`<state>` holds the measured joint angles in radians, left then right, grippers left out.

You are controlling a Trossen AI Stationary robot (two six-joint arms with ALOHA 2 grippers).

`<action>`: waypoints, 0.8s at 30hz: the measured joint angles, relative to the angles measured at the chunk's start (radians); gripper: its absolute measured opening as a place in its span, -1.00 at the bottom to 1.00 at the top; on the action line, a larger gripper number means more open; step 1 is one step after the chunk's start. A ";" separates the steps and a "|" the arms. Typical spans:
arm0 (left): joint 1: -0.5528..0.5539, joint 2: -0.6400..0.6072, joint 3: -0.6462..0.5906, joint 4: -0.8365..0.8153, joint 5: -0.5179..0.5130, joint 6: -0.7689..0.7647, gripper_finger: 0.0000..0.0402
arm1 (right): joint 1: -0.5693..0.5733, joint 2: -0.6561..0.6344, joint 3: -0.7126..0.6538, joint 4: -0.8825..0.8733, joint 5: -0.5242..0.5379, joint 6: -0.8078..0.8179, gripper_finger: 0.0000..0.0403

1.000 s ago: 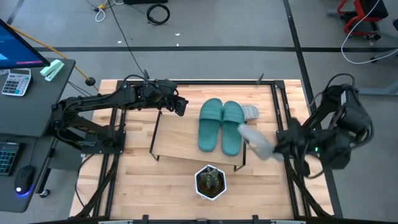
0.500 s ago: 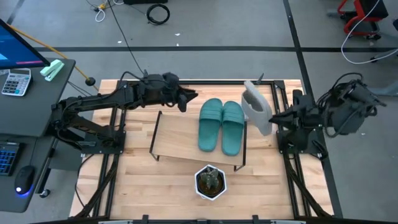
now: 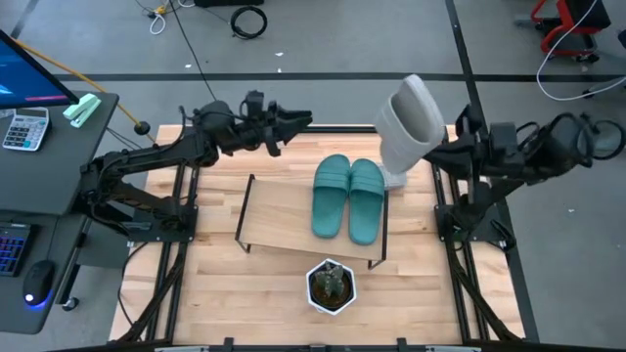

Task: Pick and place slides into the shelf
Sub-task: Put the bottom gray slide on the shelf

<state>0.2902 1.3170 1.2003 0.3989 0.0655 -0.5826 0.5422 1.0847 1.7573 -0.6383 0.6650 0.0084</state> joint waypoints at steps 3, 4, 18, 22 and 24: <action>0.017 0.000 0.000 0.084 0.101 -0.048 -0.22 | -0.071 0.001 0.000 0.057 -0.124 -0.040 -0.97; 0.022 0.002 0.000 0.118 0.141 -0.070 -0.22 | -0.096 0.001 0.000 0.064 -0.165 -0.043 -0.97; 0.034 0.043 0.000 0.193 0.459 -0.085 -0.19 | -0.480 0.114 0.000 0.161 -0.826 0.093 -0.97; 0.034 0.047 0.000 0.160 0.478 -0.013 -0.19 | -0.551 0.175 0.000 0.206 -0.959 0.106 -0.97; 0.033 0.046 0.000 0.155 0.508 0.018 -0.19 | -0.588 0.204 0.000 0.253 -1.020 0.116 -0.97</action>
<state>0.3230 1.3634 1.2003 0.5542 0.5734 -0.5643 -0.0461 1.2882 1.7569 -0.3854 -0.3553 0.1245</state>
